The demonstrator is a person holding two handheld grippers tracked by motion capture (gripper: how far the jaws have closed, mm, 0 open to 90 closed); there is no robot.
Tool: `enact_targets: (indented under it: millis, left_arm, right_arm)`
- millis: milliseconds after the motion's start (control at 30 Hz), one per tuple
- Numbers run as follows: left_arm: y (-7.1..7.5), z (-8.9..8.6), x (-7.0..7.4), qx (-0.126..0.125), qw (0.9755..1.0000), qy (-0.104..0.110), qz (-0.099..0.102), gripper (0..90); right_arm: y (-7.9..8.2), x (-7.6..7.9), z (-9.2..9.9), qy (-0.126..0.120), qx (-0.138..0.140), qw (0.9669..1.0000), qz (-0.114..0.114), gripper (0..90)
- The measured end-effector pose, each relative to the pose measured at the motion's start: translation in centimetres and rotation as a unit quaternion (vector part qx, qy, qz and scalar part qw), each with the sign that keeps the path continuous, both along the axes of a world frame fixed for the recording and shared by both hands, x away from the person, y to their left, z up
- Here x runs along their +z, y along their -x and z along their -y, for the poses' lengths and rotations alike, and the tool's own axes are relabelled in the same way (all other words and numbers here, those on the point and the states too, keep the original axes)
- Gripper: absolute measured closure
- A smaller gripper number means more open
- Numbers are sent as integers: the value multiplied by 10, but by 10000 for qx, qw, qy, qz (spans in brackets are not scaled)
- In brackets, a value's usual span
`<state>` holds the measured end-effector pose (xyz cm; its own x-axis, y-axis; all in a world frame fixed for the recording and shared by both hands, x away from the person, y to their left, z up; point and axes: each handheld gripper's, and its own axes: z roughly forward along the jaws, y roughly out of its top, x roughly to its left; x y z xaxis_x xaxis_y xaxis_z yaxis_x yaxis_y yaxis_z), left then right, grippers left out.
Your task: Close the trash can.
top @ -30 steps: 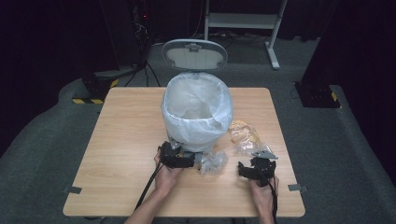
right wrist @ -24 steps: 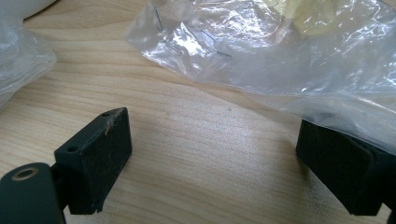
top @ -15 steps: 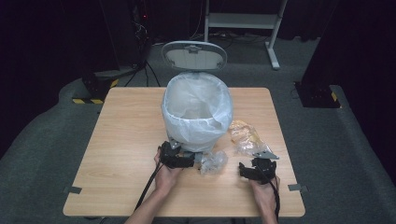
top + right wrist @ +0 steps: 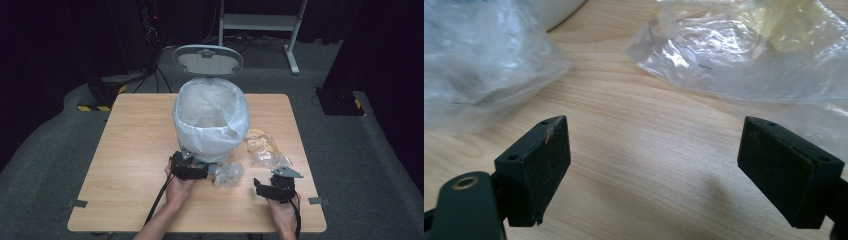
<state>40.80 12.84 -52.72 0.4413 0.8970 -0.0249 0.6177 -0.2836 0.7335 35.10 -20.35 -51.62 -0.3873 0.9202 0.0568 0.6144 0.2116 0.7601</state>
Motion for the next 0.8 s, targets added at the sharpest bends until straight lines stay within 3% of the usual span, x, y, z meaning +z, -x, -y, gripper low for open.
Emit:
enact_targets:
  millis: [133,167,300,333,367,567,600,633,800]
  left_arm:
    - [0,0,0,-11,10000,-4,-10,11]
    - [0,3,-1,147,9997,157,109,11]
    - [0,2,-1,140,9997,151,98,11]
    - [0,0,0,-16,10000,-3,-14,11]
    - [0,0,0,-25,10000,-13,-19,11]
    - [0,0,0,-3,10000,9,-6,11]
    - [-1,4,-2,216,9994,238,153,12]
    - [0,1,-1,75,9999,93,44,11]
    - [0,2,-1,132,9997,167,73,12]
  right_arm:
    - [4,4,-5,-80,201,9998,50,137]
    - [5,5,-7,-81,243,9997,54,137]
    - [7,7,-13,-131,429,9989,105,137]
    - [7,8,-15,-150,455,9988,89,137]
    - [7,9,-19,-166,533,9984,104,137]
    - [7,14,-27,-280,703,9970,142,137]
    - [8,16,-28,-303,747,9966,149,137]
    - [8,17,-29,-305,774,9964,158,138]
    - [9,22,-37,-377,946,9947,165,142]
